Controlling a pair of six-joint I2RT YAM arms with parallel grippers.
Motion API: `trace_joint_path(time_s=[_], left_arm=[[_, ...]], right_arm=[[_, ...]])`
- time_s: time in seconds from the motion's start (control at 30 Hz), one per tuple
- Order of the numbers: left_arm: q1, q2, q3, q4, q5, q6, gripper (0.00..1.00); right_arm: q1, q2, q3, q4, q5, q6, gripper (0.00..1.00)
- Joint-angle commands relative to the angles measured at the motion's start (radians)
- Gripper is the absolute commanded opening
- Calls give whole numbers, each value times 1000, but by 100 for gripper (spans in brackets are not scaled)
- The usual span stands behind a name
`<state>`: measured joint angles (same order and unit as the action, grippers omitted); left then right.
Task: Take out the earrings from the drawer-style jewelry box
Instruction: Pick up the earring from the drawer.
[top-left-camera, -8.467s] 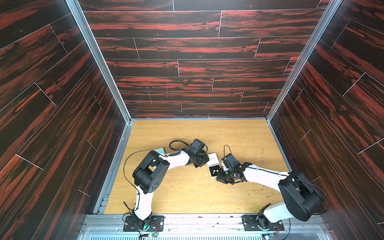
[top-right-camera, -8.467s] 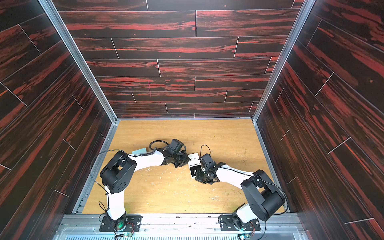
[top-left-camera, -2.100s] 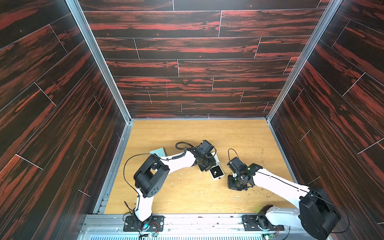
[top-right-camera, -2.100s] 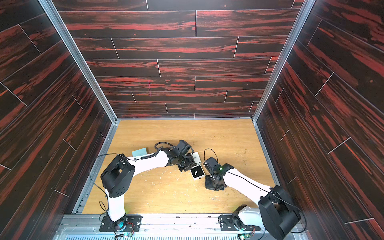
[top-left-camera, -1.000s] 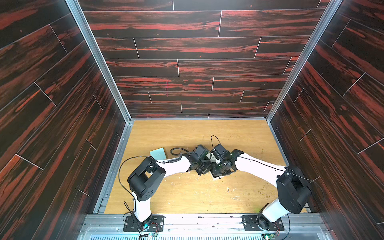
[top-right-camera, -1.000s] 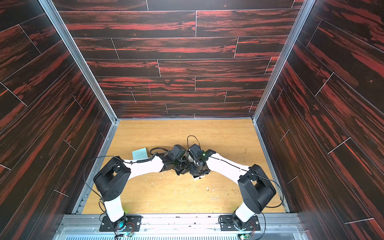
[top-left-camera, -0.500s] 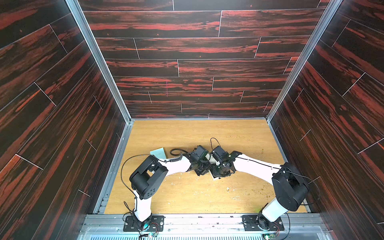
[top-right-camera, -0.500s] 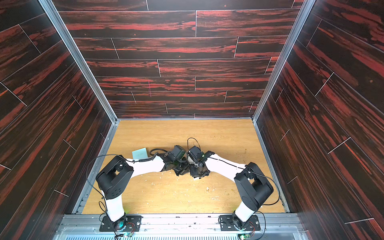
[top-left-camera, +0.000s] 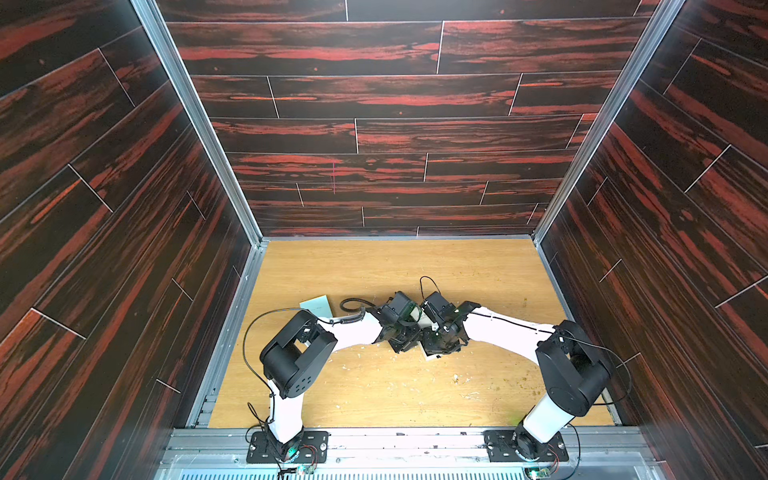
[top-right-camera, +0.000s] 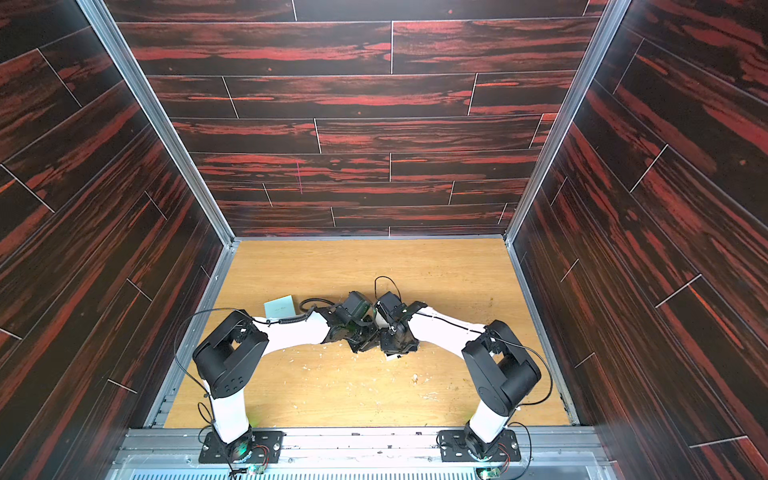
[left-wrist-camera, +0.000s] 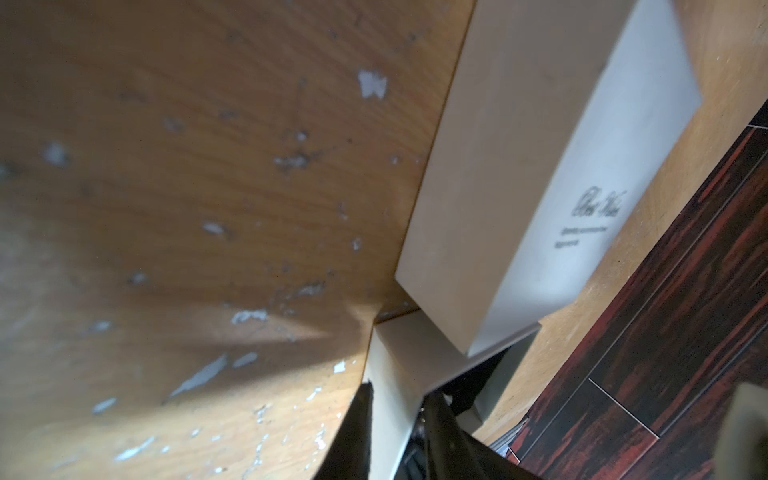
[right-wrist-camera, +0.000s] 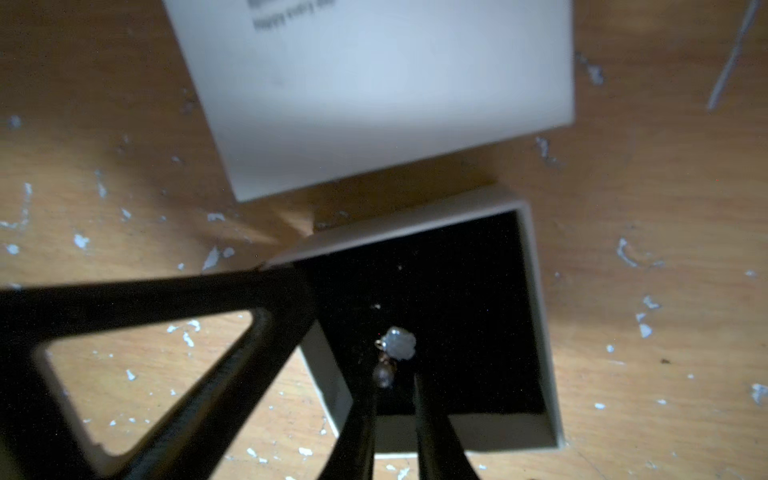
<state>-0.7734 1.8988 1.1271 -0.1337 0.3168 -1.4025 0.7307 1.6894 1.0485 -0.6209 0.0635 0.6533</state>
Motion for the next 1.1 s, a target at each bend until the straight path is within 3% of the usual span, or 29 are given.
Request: trace_joint_path(time_s=[0.0, 0.63, 1.07], left_arm=[[2, 16, -4, -21, 7, 17, 25], [2, 20, 13, -29, 3, 25, 25], [1, 26, 49, -63, 0, 57, 25]], right_arm=[[-4, 19, 36, -5, -4, -10, 21], [-21, 46, 5, 4, -10, -1, 19], [-27, 52, 19, 17, -16, -2, 11]])
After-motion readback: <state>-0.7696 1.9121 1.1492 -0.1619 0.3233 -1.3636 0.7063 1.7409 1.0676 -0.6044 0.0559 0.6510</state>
